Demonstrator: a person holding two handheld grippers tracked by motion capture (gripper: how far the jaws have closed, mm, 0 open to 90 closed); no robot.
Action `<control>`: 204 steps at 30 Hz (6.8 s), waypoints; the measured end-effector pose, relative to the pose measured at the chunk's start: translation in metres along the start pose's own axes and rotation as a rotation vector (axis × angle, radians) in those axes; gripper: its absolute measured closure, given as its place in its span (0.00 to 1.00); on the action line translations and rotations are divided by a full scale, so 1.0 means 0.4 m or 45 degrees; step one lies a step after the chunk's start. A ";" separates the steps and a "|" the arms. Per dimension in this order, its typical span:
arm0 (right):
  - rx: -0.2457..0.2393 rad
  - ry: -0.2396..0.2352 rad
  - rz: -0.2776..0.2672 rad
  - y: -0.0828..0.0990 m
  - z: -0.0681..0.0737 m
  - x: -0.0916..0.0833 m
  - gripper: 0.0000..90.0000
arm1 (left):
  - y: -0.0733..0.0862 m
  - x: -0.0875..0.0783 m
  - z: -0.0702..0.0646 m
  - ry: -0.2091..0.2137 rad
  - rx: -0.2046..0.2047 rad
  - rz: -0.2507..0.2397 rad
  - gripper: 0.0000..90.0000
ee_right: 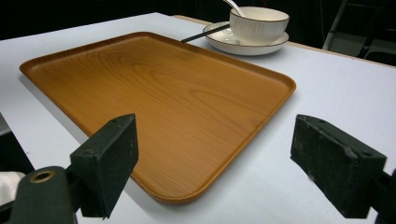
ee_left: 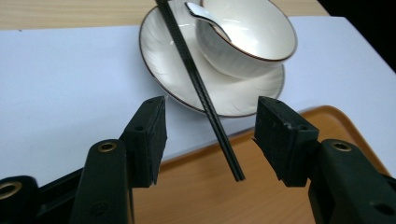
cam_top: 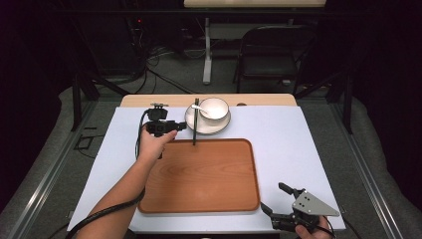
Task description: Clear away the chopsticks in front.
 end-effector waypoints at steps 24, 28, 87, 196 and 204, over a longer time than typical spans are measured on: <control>-0.006 -0.006 -0.007 0.000 0.000 -0.001 0.16 | -0.001 0.128 -0.033 -0.139 -0.130 0.232 0.68; -0.010 -0.009 -0.005 0.000 -0.001 -0.001 0.16 | 0.005 0.143 -0.034 -0.154 -0.133 0.258 0.71; -0.012 -0.020 -0.011 0.000 0.002 -0.001 0.16 | -0.004 0.171 0.011 -0.232 -0.370 0.421 0.96; -0.014 -0.014 -0.002 -0.002 0.004 0.003 0.16 | 0.432 -0.198 0.122 -0.206 -0.224 0.298 0.85; -0.011 -0.014 -0.001 -0.002 0.004 0.003 0.16 | 0.403 -0.214 0.114 -0.139 -0.207 0.239 0.65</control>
Point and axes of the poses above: each handheld gripper's, and its own axes: x roughly forward along the jaws, y roughly out of its underside, z roughly to its left, the point moved 4 cm from there along x, roughly forward along the jaws, and after that the axes turned 15 degrees about -x, right-handed, at the moved point
